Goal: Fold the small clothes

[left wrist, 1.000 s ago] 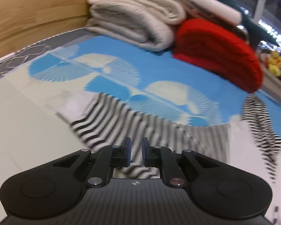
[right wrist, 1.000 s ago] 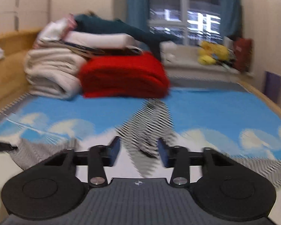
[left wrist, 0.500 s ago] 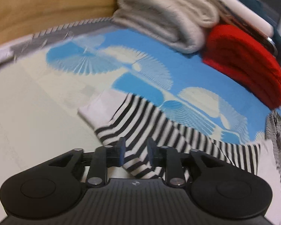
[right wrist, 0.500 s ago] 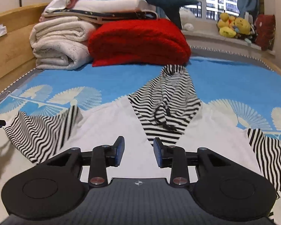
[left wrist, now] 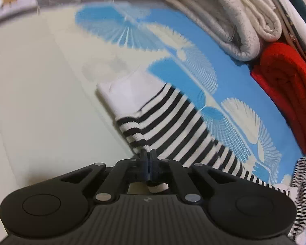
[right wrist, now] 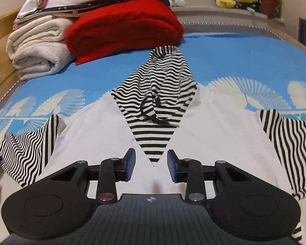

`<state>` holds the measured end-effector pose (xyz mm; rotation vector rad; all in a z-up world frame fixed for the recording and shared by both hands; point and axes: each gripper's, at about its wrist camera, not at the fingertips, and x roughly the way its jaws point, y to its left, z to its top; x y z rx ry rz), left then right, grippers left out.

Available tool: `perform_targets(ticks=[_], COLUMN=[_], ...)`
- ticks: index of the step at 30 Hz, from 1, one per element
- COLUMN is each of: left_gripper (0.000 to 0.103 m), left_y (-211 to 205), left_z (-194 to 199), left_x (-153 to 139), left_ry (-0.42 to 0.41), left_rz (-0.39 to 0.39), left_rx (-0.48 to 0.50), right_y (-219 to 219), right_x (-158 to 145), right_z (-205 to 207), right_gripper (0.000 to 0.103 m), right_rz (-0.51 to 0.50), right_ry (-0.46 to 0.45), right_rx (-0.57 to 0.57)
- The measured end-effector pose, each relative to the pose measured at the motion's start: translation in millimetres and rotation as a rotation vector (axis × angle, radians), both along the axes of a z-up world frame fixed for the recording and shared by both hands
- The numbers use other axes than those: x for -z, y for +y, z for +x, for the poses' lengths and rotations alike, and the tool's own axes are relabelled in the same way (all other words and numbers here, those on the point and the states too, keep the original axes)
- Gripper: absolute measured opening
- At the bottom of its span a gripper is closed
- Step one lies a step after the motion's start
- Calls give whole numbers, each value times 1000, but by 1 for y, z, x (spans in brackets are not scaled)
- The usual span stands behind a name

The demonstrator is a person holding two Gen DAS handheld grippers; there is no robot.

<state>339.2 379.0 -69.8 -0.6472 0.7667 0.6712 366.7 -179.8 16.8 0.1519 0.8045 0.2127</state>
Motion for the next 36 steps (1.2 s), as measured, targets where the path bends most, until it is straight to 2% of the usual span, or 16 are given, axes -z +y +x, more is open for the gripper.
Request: perform_targets(ticks=[2, 4, 7, 8, 11, 12, 14, 16, 18, 21, 24, 26, 28, 29, 32, 36], left_gripper=[0, 0, 0, 0, 1, 3, 4, 7, 9, 10, 10, 10, 10, 10, 10, 10], left_y=[-23, -57, -134, -161, -255, -292, -345, -368, -364, -330, -292, -271, -254, -246, -233, -240], left_z=[7, 10, 12, 10, 3, 1, -2, -9, -14, -13, -13, -15, -8, -6, 6, 24], left_x=[-23, -52, -95, -105, -122, -121, -113, -109, -109, -106, -91, -75, -57, -50, -40, -48], left_ry=[-21, -95, -234, -275, -395, -404, -352, -319, -323, -279, -116, -72, 50, 77, 57, 59], left_rz=[109, 164, 252, 260, 166, 120, 30, -14, -25, -41, -40, -37, -72, -118, -242, -141], left_rx=[35, 97, 269, 328, 565, 702, 910, 1001, 975, 773, 525, 442, 373, 344, 334, 378], right_y=[-4, -7, -18, -23, -38, -44, -58, -70, -83, -94, -99, -99, -96, -93, -81, -62], right_x=[-1, -4, -13, -16, -27, -30, -34, -32, -30, -27, -26, -22, -17, -14, -4, 17], right_z=[0, -2, -8, -10, -19, -23, -32, -40, -49, -63, -76, -79, -80, -77, -67, -45], right_gripper=[35, 35, 12, 10, 10, 11, 12, 16, 22, 23, 23, 23, 23, 23, 23, 23], right_rz=[11, 16, 39, 48, 64, 69, 76, 91, 128, 171, 198, 209, 204, 202, 220, 315], right_ry=[9, 11, -1, -7, -30, -38, -34, -7, 29, 49, 61, 65, 74, 86, 139, 241], right_rx=[17, 37, 83, 100, 163, 191, 259, 316, 366, 403, 420, 418, 404, 391, 321, 256])
